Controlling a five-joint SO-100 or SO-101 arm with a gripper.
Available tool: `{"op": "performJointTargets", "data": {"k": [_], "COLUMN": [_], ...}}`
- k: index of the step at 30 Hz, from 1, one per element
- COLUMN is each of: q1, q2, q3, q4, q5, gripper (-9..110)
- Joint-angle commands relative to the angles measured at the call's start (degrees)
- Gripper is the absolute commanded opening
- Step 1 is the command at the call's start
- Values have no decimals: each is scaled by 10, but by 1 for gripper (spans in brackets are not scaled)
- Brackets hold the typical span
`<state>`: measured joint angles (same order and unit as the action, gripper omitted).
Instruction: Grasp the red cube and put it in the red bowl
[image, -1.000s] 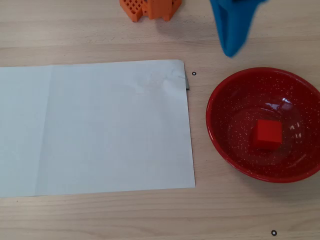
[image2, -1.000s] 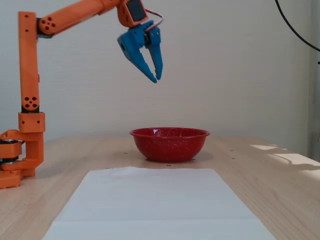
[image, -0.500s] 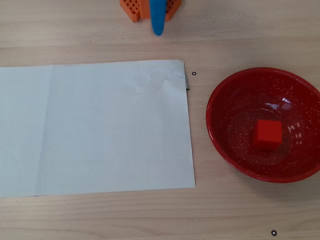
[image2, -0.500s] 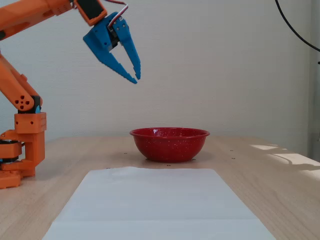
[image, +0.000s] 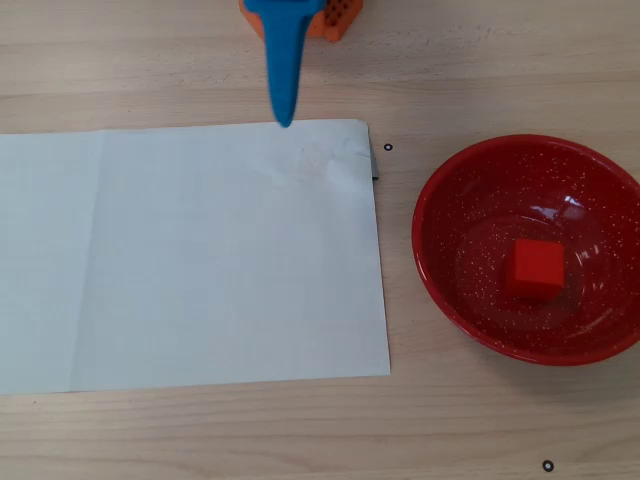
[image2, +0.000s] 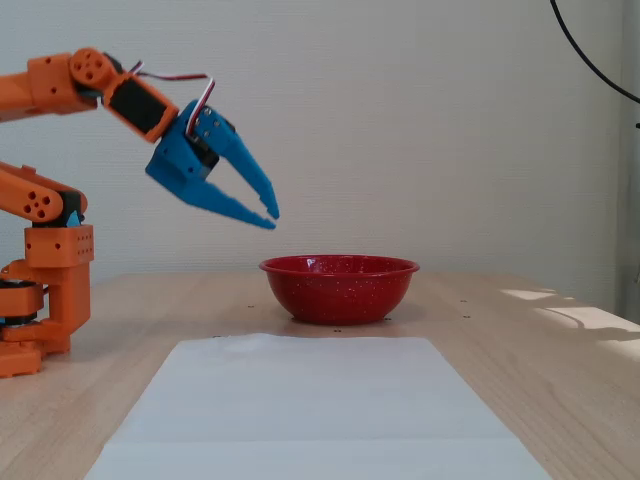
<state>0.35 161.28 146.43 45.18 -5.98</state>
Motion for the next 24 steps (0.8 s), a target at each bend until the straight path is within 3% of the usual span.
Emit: {"op": "performJointTargets", "data": {"k": [1, 17, 24], "q1": [-4, 4, 11], "q2": [60, 264, 275], "q3": [16, 324, 335], "q4": [-50, -231, -121], "q5": [19, 49, 18], "gripper": [0, 0, 0]}}
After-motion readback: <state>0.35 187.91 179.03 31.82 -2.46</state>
